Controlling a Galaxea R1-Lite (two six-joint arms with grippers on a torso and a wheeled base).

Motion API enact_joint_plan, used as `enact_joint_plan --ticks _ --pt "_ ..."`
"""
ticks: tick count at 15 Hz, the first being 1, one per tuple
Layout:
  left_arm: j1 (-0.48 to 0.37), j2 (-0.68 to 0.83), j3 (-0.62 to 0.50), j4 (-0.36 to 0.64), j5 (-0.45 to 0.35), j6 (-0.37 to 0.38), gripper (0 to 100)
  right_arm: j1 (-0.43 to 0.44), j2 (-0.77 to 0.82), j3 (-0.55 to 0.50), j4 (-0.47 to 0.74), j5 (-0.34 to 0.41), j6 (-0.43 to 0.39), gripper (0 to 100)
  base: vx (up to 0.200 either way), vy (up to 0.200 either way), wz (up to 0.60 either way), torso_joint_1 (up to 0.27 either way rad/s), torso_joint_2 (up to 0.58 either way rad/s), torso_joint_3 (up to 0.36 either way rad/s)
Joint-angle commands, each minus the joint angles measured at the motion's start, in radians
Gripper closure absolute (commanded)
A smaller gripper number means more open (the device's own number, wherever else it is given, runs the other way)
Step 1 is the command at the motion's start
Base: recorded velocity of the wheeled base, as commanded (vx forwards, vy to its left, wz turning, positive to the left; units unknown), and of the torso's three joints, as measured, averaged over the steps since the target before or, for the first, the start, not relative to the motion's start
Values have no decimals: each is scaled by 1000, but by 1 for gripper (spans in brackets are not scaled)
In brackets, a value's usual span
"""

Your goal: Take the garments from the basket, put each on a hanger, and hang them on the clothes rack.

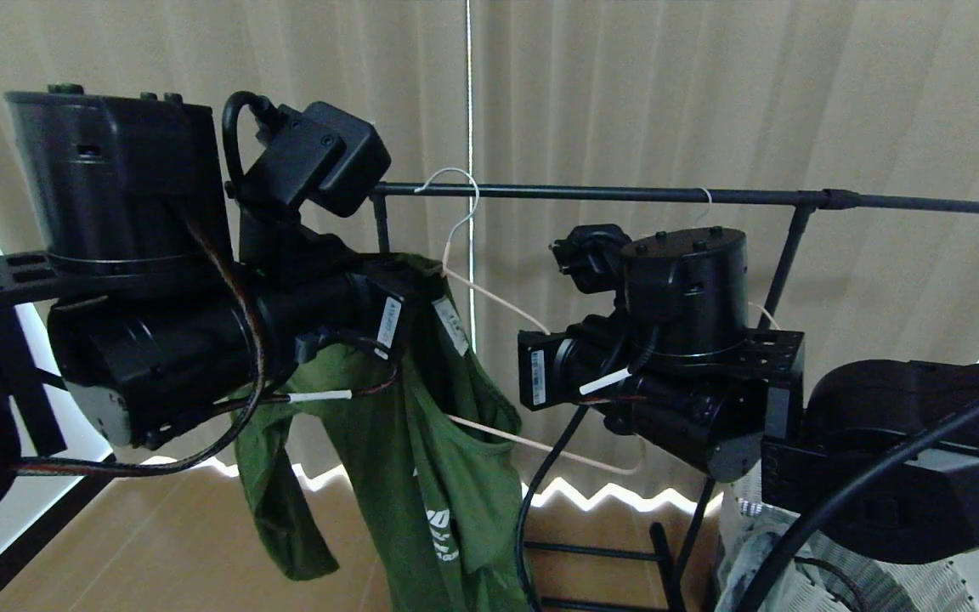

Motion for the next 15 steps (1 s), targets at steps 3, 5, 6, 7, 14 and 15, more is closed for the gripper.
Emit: enact_joint_plan --ticks 3,5,6,7,14,15 --pt "0 -30 50 -2 -24 -11 100 -6 -53 3 0 0 -1 100 0 0 0 0 0 0" --pt "0 -32 60 -4 -25 -11 100 -6 -68 8 0 0 -3 100 0 0 0 0 0 0" --pt "0 -32 60 -4 -25 -11 0 -6 -68 8 0 0 -3 100 0 0 0 0 0 0" --pt "0 -38 64 -2 -25 -11 0 -7 -81 11 0 -1 -3 100 0 0 0 0 0 0" --pt "28 -176 178 -4 -85 18 0 -84 -171 69 1 0 -64 100 0 0 0 0 0 0" --pt "69 -186 178 -4 -82 47 0 -95 -197 91 1 2 -95 100 0 0 0 0 0 0"
